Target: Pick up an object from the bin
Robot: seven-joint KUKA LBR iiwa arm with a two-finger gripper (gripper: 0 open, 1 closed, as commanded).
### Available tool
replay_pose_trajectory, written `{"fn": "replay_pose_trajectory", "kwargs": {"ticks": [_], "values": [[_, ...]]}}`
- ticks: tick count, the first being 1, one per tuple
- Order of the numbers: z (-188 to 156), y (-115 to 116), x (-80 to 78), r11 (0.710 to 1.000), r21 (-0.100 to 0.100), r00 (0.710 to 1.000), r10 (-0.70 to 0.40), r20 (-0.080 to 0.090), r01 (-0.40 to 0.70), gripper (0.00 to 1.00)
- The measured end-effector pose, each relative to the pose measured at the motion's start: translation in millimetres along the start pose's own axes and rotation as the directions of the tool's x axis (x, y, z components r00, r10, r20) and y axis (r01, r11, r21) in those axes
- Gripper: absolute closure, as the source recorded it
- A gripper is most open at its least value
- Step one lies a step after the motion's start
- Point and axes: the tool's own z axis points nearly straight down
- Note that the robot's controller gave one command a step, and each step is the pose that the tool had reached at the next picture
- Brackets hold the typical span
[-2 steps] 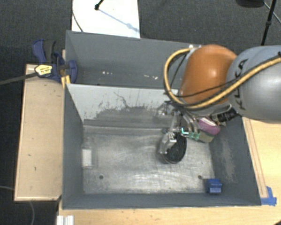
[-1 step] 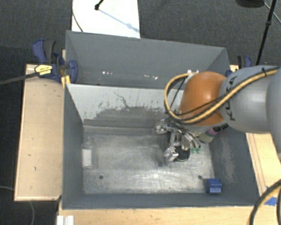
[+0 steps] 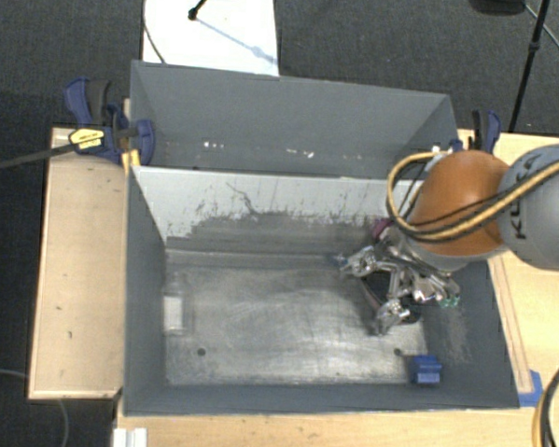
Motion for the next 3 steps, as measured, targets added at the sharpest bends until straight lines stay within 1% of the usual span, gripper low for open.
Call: {"fn": "replay_pose_trajectory", "kwargs": {"ticks": [1,2,3], "values": [[-30,-83,21.7,0.982,-0.004,0.982,-0.190,-0.009,0.190,0.00],[-29,-82,21.8,0.983,-0.006,0.983,-0.185,-0.011,0.185,1.00],[-197,-38,58.6,0.874,0.007,0.874,-0.487,0.000,0.487,1.00]]}}
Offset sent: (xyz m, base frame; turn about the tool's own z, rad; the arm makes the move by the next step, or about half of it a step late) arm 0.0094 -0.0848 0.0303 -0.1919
